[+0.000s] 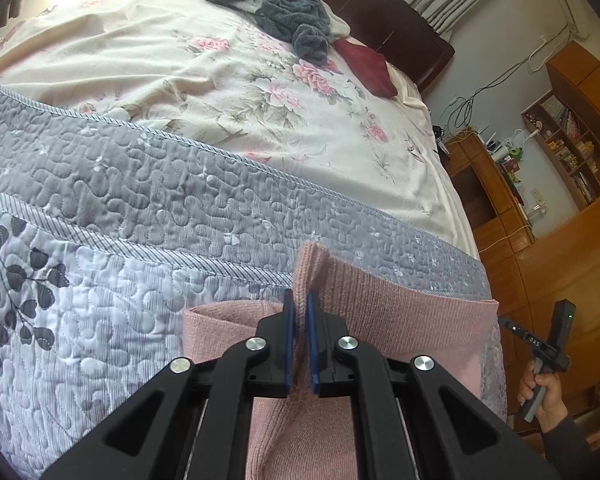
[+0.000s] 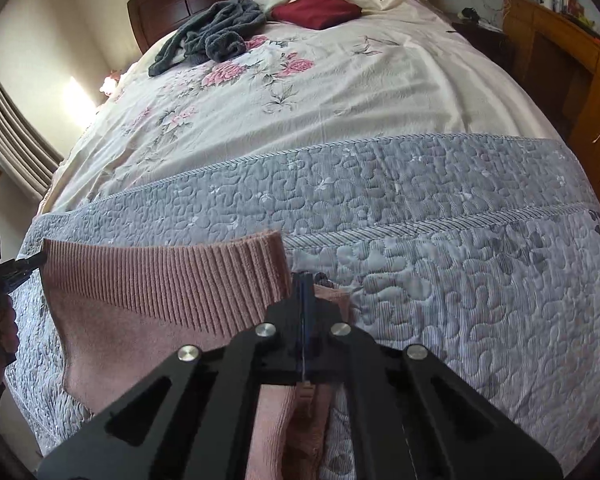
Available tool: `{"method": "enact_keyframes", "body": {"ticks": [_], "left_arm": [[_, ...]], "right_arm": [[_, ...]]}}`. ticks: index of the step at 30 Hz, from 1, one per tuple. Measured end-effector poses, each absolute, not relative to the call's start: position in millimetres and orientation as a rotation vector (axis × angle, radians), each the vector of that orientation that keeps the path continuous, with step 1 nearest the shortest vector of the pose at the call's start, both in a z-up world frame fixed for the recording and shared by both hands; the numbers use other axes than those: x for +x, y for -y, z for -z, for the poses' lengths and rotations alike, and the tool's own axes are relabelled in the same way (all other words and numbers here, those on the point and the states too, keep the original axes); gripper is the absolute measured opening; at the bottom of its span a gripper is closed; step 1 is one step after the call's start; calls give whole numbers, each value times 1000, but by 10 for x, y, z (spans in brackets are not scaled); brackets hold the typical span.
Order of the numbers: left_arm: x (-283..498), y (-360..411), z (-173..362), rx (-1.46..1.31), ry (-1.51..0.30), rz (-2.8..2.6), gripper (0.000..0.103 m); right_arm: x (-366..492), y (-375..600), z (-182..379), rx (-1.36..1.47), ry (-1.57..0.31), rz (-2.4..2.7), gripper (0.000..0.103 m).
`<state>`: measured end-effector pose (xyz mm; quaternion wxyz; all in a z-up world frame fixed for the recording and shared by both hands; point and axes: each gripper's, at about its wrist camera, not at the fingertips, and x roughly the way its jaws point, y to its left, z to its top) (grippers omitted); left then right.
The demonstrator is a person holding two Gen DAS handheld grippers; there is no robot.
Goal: Fold small clothes
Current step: 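Lift the hem with both tools, fold it onto the collar, release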
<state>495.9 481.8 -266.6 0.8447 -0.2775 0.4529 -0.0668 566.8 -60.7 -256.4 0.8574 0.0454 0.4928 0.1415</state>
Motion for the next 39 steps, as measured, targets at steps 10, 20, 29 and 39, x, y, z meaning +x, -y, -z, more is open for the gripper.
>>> {"method": "enact_keyframes", "body": {"ticks": [10,20,29,39], "left_arm": [[5298,-4970,3471,-669,-1104,87,5],[5316,-4996,3485,-661,-1090,99,6],[5537,-4913,3481,-672,-1070,80,6],[5479,-4979,3609,-688,-1109,-59,11]], "right_arm": [[6152,620,3279,266,-1220,-350,10],[6277,345,3511,243,-1212,-315,9],[6272,535,3228,248,-1100,-243,8],[6307,512,3644,281,-1163,-239,27]]}}
